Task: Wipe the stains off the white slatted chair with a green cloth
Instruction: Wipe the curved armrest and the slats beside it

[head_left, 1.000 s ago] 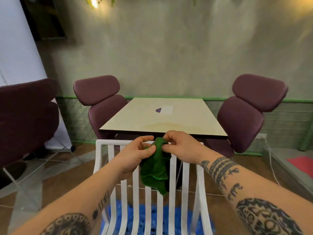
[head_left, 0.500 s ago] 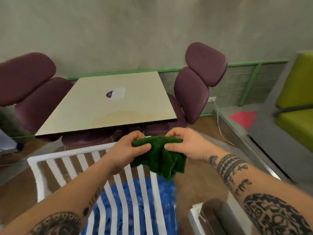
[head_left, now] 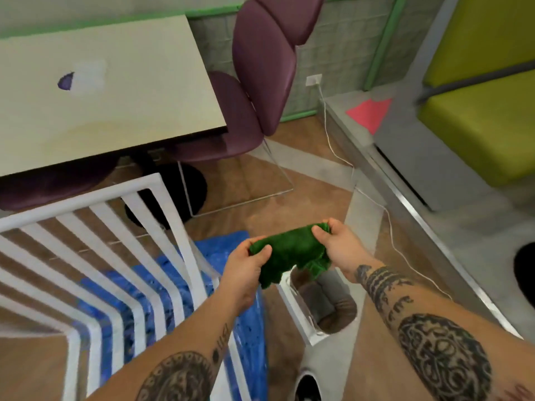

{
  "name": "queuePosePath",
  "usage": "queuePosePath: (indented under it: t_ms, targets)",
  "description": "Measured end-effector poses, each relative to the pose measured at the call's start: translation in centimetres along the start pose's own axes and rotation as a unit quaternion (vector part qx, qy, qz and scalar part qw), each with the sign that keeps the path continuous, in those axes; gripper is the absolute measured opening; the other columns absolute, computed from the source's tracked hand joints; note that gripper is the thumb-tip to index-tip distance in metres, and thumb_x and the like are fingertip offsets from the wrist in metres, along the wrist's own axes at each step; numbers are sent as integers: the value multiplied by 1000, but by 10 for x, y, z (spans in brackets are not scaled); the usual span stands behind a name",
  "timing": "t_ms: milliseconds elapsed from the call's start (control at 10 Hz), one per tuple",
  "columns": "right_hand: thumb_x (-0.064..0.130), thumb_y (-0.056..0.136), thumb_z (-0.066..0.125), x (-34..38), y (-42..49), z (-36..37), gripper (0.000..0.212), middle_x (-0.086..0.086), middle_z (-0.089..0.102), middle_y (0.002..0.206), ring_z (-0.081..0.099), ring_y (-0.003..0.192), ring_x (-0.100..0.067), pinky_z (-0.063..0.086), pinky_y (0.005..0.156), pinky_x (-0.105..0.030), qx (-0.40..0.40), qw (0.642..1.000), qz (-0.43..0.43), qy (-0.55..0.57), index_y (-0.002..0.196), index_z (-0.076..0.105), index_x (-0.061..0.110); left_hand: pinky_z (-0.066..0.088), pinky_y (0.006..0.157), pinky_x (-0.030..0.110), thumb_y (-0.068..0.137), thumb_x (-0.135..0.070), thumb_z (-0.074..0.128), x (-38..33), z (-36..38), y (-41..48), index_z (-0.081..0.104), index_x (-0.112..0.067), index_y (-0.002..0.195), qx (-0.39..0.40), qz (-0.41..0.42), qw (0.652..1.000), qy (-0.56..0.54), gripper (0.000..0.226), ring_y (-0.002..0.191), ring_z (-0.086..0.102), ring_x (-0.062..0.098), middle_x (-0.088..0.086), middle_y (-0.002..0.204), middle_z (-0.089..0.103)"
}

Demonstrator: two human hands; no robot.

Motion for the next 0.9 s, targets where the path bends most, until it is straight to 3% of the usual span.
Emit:
queuePosePath:
  t_ms: [100, 200, 300, 400, 500, 600, 700, 800, 900]
  targets:
    - [39, 101, 56, -52, 26, -3, 25, -8, 67, 94, 65, 88, -26, 55, 83, -45, -19, 986, -23, -165, 95, 51, 15, 56, 81, 53, 92, -16, 68, 61, 7, 31, 68, -23, 94, -29, -10, 996, 85, 8, 86, 70, 33, 17, 94, 73]
    - [38, 102, 55, -116, 50, 0, 17, 3, 67, 92, 63, 85, -19, 53, 79, -36, -7, 973, -5, -232, 100, 57, 21, 60, 85, 48, 85, -29, 70, 122, 5, 62, 68, -31, 91, -35, -22, 981, 191, 7, 90, 72, 23, 3, 92, 75]
    - [40, 100, 56, -185, 78, 9, 9, 8, 67, 100, 64, 93, -16, 53, 87, -34, 25, 967, 23, -251, 108, 59, 36, 58, 89, 43, 88, -30, 71, 181, 0, 89, 66, -33, 93, -60, -70, 969, 231, 7, 92, 69, 18, -4, 96, 73]
    - [35, 101, 57, -240, 106, 21, 14, 9, 66, 100, 65, 95, -16, 51, 89, -30, 41, 966, 45, -252, 112, 61, 29, 57, 91, 41, 91, -26, 71, 232, -2, 116, 66, -33, 96, -95, -110, 960, 238, 10, 94, 68, 19, -5, 100, 72]
    - [33, 101, 57, -284, 137, 31, 18, 4, 70, 107, 65, 102, -19, 51, 96, -33, 41, 965, 49, -255, 117, 61, 26, 56, 84, 34, 95, -23, 67, 273, -3, 147, 65, -30, 96, -119, -141, 954, 238, 7, 91, 66, 17, -1, 100, 72]
    - [27, 101, 57, -306, 162, 36, 23, -1, 71, 115, 66, 107, -23, 50, 101, -34, 37, 961, 47, -270, 124, 60, 25, 47, 58, 13, 98, -19, 64, 298, -3, 170, 65, -25, 99, -140, -151, 952, 228, 6, 81, 62, 8, 0, 98, 69]
    - [23, 102, 56, -319, 173, 36, 36, -3, 68, 126, 64, 114, -24, 47, 105, -35, 32, 958, 62, -277, 138, 54, 24, 43, 52, 9, 100, -19, 60, 308, -2, 180, 64, -20, 121, -131, -166, 948, 236, 21, 80, 59, 8, 2, 107, 66]
    - [23, 99, 58, -321, 165, 31, 45, -1, 66, 128, 63, 115, -23, 48, 107, -36, 0, 956, 75, -284, 143, 50, 22, 54, 91, 27, 103, -26, 51, 301, 2, 177, 55, -19, 140, -105, -192, 939, 266, 38, 110, 62, 21, 5, 137, 60]
    - [18, 97, 60, -324, 121, 22, 50, -6, 55, 141, 53, 129, -24, 42, 109, -32, 15, 960, 82, -268, 145, 48, 14, 49, 103, 32, 105, -26, 44, 260, 3, 157, 61, -30, 103, -91, -182, 935, 291, 18, 115, 62, 22, 4, 128, 63]
Point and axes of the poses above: each hand's wrist, its own y-axis towards the middle knuckle, its own z-axis out of the palm, x = y × z, the point moved 5 cm from there along y, towards the middle knuckle
